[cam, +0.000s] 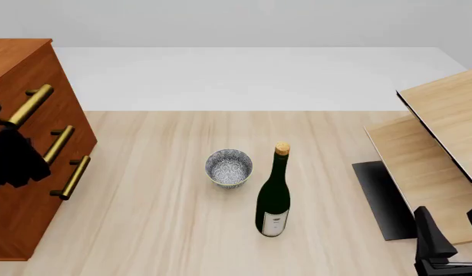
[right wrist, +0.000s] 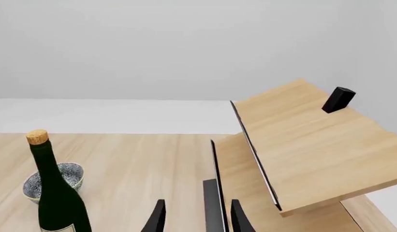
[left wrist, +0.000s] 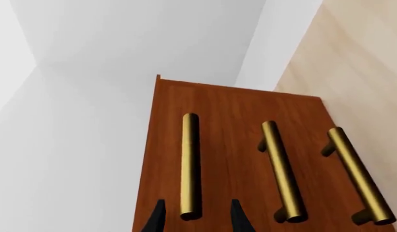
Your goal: Close the bottom drawer of the cabinet and open the top drawer.
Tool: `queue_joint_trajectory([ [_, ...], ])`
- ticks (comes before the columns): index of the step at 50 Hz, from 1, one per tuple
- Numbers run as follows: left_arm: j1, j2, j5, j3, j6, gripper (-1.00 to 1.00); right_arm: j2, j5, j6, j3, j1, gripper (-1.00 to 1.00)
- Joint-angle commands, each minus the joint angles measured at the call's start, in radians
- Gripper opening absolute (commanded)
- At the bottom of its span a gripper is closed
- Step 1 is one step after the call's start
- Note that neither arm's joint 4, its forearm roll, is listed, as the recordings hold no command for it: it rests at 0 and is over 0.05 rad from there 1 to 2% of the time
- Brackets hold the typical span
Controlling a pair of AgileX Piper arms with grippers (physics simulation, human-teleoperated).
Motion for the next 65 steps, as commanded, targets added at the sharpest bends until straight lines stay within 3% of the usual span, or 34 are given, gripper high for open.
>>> queue_joint_trajectory([
  [1, 0.015, 0.018, -0.014, -0.005, 0.008, 1.00, 0.008, -0.006, -0.003, 0.001, 0.002, 1.00],
  [2, 0.016, 0.022, -0.019, -0.002, 0.013, 1.00, 0.011, -0.008, -0.003, 0.001, 0.002, 1.00],
  [3, 0.015, 0.021, -0.020, -0.003, 0.013, -1.00, 0.012, -0.009, -0.003, 0.001, 0.002, 1.00],
  [24, 0.012, 0.022, -0.052, 0.001, 0.031, -1.00, 0.017, -0.013, -0.004, 0.001, 0.002, 1.00],
  [42, -0.068, -0.059, -0.043, 0.015, 0.048, -1.00, 0.019, -0.018, -0.003, 0.000, -0.001, 1.00],
  [65, -0.156, -0.025, -0.127, 0.048, 0.095, -1.00, 0.001, -0.002, 0.002, 0.000, -0.001, 1.00],
])
